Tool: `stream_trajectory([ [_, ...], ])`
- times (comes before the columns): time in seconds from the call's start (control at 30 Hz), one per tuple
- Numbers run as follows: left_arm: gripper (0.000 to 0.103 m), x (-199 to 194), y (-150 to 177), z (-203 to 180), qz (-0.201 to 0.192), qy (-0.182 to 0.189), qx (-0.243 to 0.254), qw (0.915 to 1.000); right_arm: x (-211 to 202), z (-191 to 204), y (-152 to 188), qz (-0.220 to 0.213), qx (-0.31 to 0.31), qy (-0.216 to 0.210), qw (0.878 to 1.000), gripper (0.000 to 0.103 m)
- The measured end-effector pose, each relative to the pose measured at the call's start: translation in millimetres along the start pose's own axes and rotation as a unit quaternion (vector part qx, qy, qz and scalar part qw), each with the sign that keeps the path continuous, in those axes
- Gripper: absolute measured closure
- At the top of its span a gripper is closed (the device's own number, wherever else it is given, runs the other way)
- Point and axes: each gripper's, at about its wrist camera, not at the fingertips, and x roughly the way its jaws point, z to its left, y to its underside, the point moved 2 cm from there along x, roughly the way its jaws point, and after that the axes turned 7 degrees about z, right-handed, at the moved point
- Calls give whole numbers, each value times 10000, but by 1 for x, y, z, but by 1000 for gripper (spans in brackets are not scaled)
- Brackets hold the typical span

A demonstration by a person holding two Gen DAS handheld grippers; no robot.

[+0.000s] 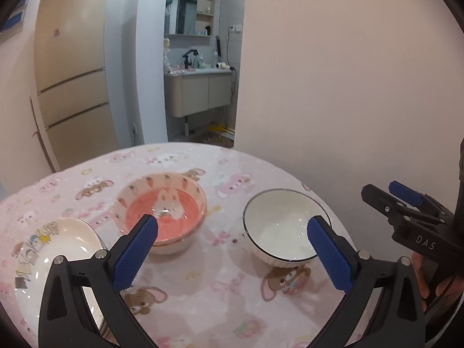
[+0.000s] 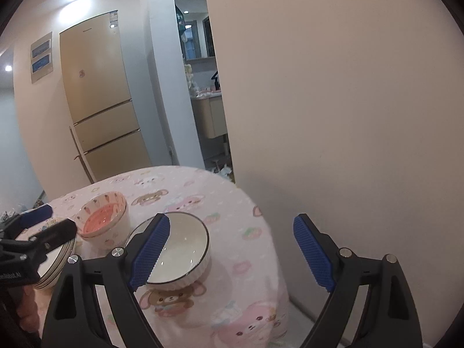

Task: Organize plates and bowls
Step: 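Raise both grippers and move them toward the white bowl, then clamp the white bowl rim with the left gripper while the right gripper clamps it too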

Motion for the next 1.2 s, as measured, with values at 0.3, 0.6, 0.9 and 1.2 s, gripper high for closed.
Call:
stream_trajectory([
  [0.3, 25, 43, 3, -2, 636, 351, -339, 9968, 35, 8, 11, 334, 81, -405, 9986, 29],
  [0.6, 56, 77, 10, -3, 1136, 522, -515, 9908, 77, 22, 23, 1020, -56, -590, 9930, 56],
  [0.9, 81, 93, 12, 1, 1423, 936, -836, 9818, 90, 23, 29, 1296, 110, -603, 9897, 78],
  [1.2, 71, 105, 9, -6, 1758, 1025, -612, 9772, 94, 29, 23, 1702, -102, -375, 9846, 80],
])
